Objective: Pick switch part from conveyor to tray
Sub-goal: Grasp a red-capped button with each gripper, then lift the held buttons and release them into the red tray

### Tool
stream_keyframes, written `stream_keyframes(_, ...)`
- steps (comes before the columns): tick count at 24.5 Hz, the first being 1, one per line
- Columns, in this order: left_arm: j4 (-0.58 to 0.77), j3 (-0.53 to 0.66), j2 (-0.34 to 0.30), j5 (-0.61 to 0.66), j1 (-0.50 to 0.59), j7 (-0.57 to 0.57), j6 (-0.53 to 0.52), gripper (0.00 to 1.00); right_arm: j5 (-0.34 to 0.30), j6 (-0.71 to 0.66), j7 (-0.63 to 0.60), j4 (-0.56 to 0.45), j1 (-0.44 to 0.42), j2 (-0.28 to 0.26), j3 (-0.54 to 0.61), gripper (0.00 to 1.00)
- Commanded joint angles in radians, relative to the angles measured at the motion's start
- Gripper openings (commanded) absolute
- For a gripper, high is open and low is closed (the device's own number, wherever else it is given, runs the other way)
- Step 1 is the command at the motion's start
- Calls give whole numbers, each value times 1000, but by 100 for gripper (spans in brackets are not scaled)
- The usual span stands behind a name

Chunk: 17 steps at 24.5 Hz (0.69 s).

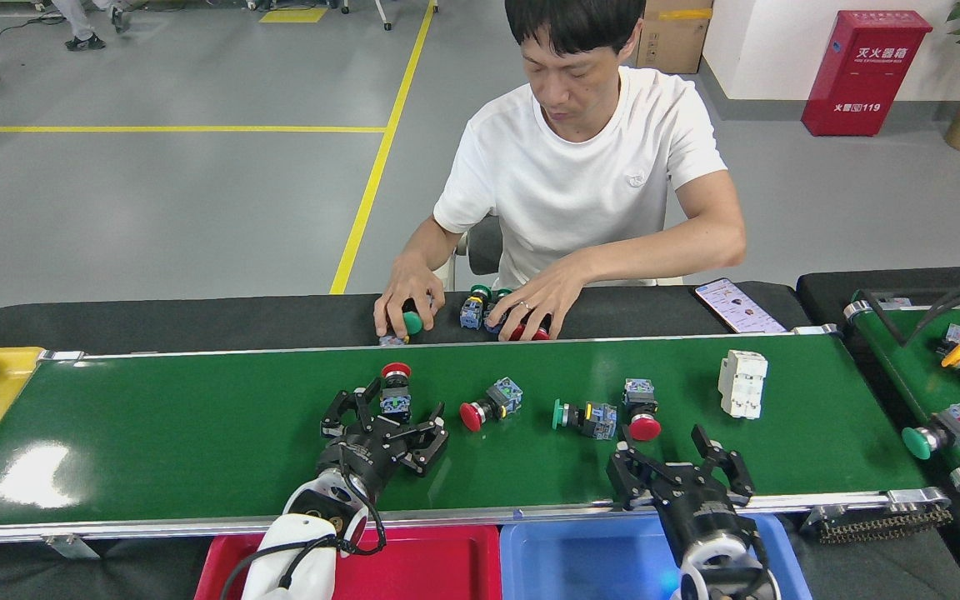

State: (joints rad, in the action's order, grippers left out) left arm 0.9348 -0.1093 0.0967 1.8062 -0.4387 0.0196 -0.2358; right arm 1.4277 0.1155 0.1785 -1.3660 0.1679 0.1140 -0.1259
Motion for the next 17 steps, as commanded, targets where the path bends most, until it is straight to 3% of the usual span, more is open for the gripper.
stream_keyframes(1,-4,3,-14,-1,-11,-16,-5,61,2,61,-13,31,50,-11,-37,90)
stream_keyframes(2,-2,3,-17,-1,-8,-16,-8,51,2,61,-13,50,64,-13,-49,86)
stream_keyframes(4,2,5,-23,-8,-3,-24,-13,10,-4,52,-14,100,91,-22,-80,66)
stream_keyframes(5,6,5,-23,-11,-2,-27,-14,7,-6,49,-21,114,101,-34,-92,57)
stream_keyframes(7,26,14,-25,-24,17,-27,-27,6,-12,20,-36,122,104,-63,-113,24)
stream_keyframes(8,65,17,-29,-34,35,-27,-31,5,-13,-19,-39,119,102,-76,-115,14)
stream_keyframes(13,286,19,-45,-42,152,-27,-28,5,-73,-88,-68,68,81,-82,-112,8)
stream_keyframes(17,556,34,-75,-41,339,-27,-46,6,-99,-174,-65,-96,-24,-139,-109,8)
